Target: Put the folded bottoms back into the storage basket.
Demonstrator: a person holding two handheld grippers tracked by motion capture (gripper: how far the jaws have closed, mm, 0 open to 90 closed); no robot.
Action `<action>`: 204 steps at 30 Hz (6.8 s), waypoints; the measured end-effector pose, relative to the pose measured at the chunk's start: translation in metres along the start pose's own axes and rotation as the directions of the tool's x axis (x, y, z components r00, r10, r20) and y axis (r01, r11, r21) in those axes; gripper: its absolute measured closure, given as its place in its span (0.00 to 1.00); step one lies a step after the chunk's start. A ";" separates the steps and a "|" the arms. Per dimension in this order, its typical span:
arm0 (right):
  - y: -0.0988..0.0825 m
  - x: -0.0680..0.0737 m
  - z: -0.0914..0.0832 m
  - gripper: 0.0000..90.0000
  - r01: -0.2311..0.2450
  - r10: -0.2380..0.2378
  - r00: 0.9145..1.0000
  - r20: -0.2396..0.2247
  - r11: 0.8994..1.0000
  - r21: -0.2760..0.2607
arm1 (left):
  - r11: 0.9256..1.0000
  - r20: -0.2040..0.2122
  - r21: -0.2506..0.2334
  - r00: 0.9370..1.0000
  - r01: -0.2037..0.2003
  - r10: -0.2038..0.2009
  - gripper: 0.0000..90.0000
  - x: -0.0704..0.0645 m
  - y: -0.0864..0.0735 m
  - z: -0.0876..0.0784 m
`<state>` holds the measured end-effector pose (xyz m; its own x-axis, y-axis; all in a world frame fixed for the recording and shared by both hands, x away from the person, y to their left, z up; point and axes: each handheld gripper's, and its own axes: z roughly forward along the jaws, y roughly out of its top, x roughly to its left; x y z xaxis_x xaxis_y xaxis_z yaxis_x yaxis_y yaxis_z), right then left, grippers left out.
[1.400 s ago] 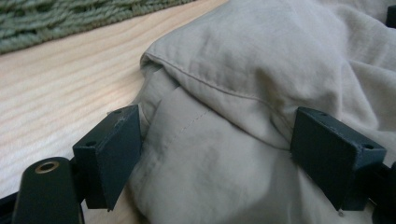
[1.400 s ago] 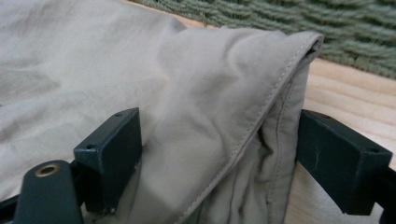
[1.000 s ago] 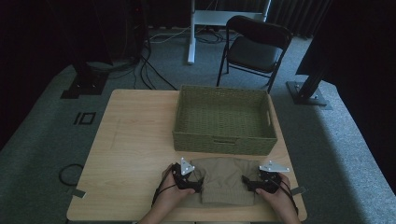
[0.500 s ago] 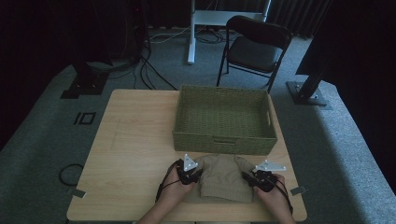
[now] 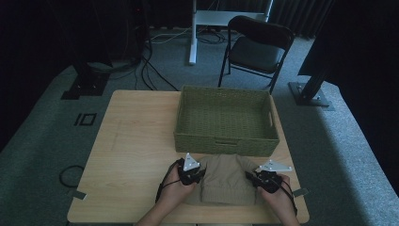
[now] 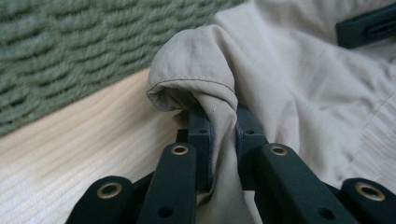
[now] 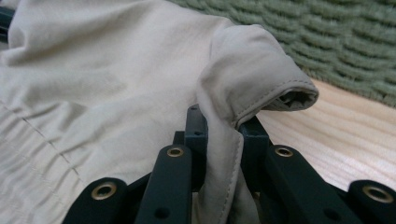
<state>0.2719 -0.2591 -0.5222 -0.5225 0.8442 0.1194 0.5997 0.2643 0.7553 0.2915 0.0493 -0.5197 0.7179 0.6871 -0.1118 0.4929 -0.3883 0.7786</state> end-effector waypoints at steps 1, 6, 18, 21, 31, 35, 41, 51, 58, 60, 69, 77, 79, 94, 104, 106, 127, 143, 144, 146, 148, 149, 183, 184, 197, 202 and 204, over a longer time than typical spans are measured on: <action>0.002 0.001 -0.002 0.87 0.003 -0.003 1.000 -0.002 1.000 -0.006 | 1.000 0.002 -0.001 1.000 0.000 0.000 0.92 -0.001 0.002 -0.002; 0.011 0.007 -0.014 0.87 0.009 -0.010 1.000 -0.017 1.000 -0.029 | 0.999 0.045 -0.018 0.998 0.032 -0.031 0.92 -0.002 0.008 -0.011; 0.037 0.008 -0.037 0.87 -0.026 0.022 0.999 -0.038 0.994 -0.107 | 0.998 0.045 -0.067 0.999 0.004 0.000 0.92 0.001 0.042 -0.037; 0.046 0.007 -0.040 0.87 -0.026 0.021 0.999 -0.042 0.993 -0.119 | 0.998 0.041 -0.070 0.999 -0.005 0.008 0.92 0.004 0.052 -0.042; 0.083 -0.002 -0.050 0.87 -0.048 0.038 0.997 -0.062 0.984 -0.174 | 0.993 0.022 -0.110 0.999 -0.037 0.039 0.92 0.014 0.088 -0.056; 0.099 -0.006 -0.054 0.87 -0.043 0.033 0.998 -0.056 0.980 -0.195 | 0.991 0.012 -0.127 0.999 -0.042 0.044 0.92 0.018 0.102 -0.059; 0.122 -0.014 -0.057 0.87 -0.049 0.042 0.998 -0.039 0.975 -0.216 | 0.986 0.014 -0.168 1.000 -0.021 0.024 0.92 0.026 0.123 -0.062; 0.154 -0.030 -0.058 0.87 -0.077 0.067 0.996 -0.051 0.965 -0.252 | 0.978 -0.004 -0.203 0.999 -0.042 0.042 0.92 0.041 0.154 -0.059; 0.173 -0.041 -0.059 0.87 -0.088 0.079 0.996 -0.044 0.959 -0.269 | 0.970 -0.008 -0.241 0.999 -0.034 0.033 0.92 0.053 0.176 -0.056; 0.182 -0.047 -0.055 0.87 -0.099 0.089 0.995 -0.048 0.958 -0.269 | 0.970 -0.008 -0.243 1.000 -0.028 0.026 0.92 0.059 0.180 -0.053; 0.203 -0.069 -0.034 0.87 -0.123 0.117 0.992 -0.038 0.957 -0.264 | 0.967 -0.047 -0.249 0.998 -0.058 0.048 0.91 0.080 0.200 -0.029; 0.211 -0.091 -0.007 0.87 -0.160 0.154 0.987 -0.045 0.957 -0.240 | 0.968 -0.051 -0.250 0.999 0.003 -0.016 0.91 0.103 0.202 -0.001; 0.212 -0.096 0.002 0.87 -0.171 0.165 0.985 -0.044 0.957 -0.234 | 0.968 -0.045 -0.251 0.998 0.025 -0.038 0.91 0.109 0.200 0.007; 0.191 -0.124 0.069 0.87 -0.224 0.226 0.974 -0.005 0.963 -0.150 | 0.976 -0.054 -0.168 0.988 0.135 -0.145 0.91 0.136 0.177 0.063; 0.187 -0.125 0.094 0.87 -0.224 0.229 0.972 0.058 0.971 -0.081 | 0.985 -0.093 -0.090 0.984 0.144 -0.152 0.91 0.142 0.169 0.087; 0.184 -0.127 0.101 0.87 -0.231 0.235 0.969 0.070 0.971 -0.067 | 0.987 -0.095 -0.063 0.984 0.148 -0.153 0.91 0.142 0.167 0.092; 0.174 -0.134 0.132 0.59 -0.216 0.196 0.963 0.183 0.972 0.096 | 0.991 -0.191 -0.004 0.973 0.133 -0.131 0.55 0.150 0.148 0.116; 0.197 -0.121 0.111 0.20 -0.183 0.184 0.972 0.148 0.983 -0.020 | 0.995 -0.156 -0.062 0.984 0.072 -0.081 0.35 0.139 0.161 0.095; 0.199 -0.120 0.108 0.20 -0.180 0.184 0.972 0.146 0.983 -0.035 | 0.993 -0.150 -0.080 0.984 0.082 -0.093 0.35 0.138 0.163 0.093; 0.203 -0.116 0.101 0.18 -0.176 0.181 0.976 0.124 0.983 -0.051 | 0.991 -0.123 -0.100 0.987 0.092 -0.104 0.33 0.133 0.168 0.086; 0.203 -0.115 0.100 0.18 -0.164 0.170 0.977 0.130 0.985 -0.052 | 0.990 -0.115 -0.109 0.988 0.095 -0.107 0.33 0.131 0.170 0.083; 0.204 -0.114 0.095 0.18 -0.158 0.165 0.977 0.138 0.986 -0.059 | 0.989 -0.112 -0.112 0.988 0.093 -0.106 0.33 0.131 0.171 0.080; 0.193 -0.088 0.040 0.16 -0.054 0.065 0.996 0.066 0.986 -0.157 | 0.988 -0.084 -0.154 0.996 0.017 -0.031 0.28 0.108 0.172 0.013; 0.192 -0.088 0.039 0.16 -0.048 0.059 0.996 0.067 0.986 -0.157 | 0.988 -0.086 -0.155 0.996 0.018 -0.031 0.28 0.106 0.171 0.010; 0.174 -0.074 0.023 0.16 0.002 0.007 0.998 0.055 0.986 -0.165 | 0.988 -0.026 -0.156 1.000 0.006 -0.010 0.22 0.084 0.151 -0.010; 0.167 -0.069 0.016 0.16 0.012 -0.003 0.999 0.047 0.984 -0.177 | 0.987 -0.014 -0.159 1.000 -0.001 -0.002 0.22 0.078 0.145 -0.016; 0.165 -0.066 0.014 0.16 0.023 -0.015 0.999 0.047 0.983 -0.180 | 0.989 -0.004 -0.146 1.000 -0.010 0.009 0.22 0.073 0.140 -0.019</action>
<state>0.4136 -0.2651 -0.4143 -0.5025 0.8611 0.0780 0.4685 0.1954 0.8616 0.4037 0.0571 -0.4076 0.7206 0.6857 -0.1026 0.4089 -0.3008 0.8616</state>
